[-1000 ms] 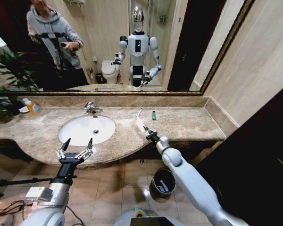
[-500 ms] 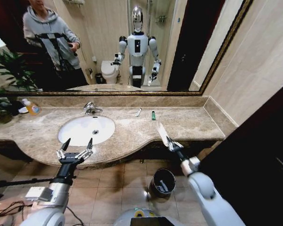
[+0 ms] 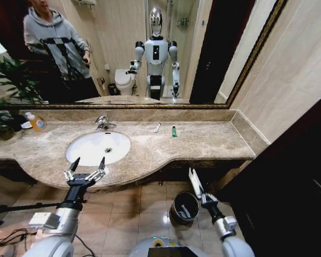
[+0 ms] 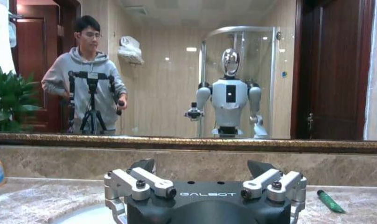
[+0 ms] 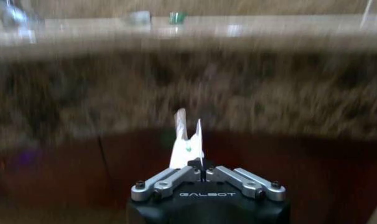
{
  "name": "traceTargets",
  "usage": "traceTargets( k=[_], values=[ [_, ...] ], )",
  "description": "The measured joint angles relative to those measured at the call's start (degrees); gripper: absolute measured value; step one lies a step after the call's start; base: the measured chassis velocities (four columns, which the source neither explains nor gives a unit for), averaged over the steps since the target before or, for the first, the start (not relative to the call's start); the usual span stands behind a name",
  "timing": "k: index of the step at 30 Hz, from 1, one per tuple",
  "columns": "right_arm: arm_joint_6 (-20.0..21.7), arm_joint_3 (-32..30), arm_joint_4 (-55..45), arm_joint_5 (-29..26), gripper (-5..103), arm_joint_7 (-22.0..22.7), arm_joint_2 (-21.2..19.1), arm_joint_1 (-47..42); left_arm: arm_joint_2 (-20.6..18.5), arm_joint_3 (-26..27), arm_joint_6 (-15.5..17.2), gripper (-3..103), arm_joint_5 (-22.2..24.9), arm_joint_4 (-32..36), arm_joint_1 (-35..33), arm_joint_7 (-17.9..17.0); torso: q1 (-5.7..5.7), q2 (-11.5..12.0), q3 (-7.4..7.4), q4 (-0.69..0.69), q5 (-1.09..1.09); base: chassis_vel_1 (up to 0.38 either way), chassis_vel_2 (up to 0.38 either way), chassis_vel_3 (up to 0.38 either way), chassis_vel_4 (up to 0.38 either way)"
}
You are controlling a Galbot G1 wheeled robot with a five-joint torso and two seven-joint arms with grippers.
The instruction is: Pick up the trash from the sink and place it in the trash bin.
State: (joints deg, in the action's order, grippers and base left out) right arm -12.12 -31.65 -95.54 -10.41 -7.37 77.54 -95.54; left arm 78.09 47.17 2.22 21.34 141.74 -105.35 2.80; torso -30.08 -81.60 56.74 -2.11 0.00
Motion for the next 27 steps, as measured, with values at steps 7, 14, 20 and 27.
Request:
traceTargets(
  k=[7, 14, 20, 27],
  values=[
    [1.20, 2.43, 16.72, 2.34, 0, -0.96, 1.69, 9.00, 0.00, 0.00, 0.00, 100, 0.00, 0.00, 0.00, 0.00, -0.01, 0.00, 0.01, 0.00, -0.01, 0.000, 0.000, 0.000, 0.000],
    [1.67, 2.94, 27.30, 5.32, 0, -1.01, 2.39, 15.21, 0.00, 0.00, 0.00, 100, 0.00, 0.00, 0.00, 0.00, -0.01, 0.00, 0.00, 0.00, 0.00, 0.000, 0.000, 0.000, 0.000],
    [1.48, 3.33, 40.52, 6.83, 0, -0.95, 2.66, 22.19, 0.00, 0.00, 0.00, 100, 0.00, 0.00, 0.00, 0.00, -0.01, 0.01, 0.00, 0.00, -0.02, 0.000, 0.000, 0.000, 0.000],
    [0.57, 3.37, 49.11, 9.90, 0, -0.80, 3.79, 27.65, 0.00, 0.00, 0.00, 100, 0.00, 0.00, 0.00, 0.00, -0.01, 0.01, 0.01, 0.00, 0.00, 0.000, 0.000, 0.000, 0.000]
  ],
)
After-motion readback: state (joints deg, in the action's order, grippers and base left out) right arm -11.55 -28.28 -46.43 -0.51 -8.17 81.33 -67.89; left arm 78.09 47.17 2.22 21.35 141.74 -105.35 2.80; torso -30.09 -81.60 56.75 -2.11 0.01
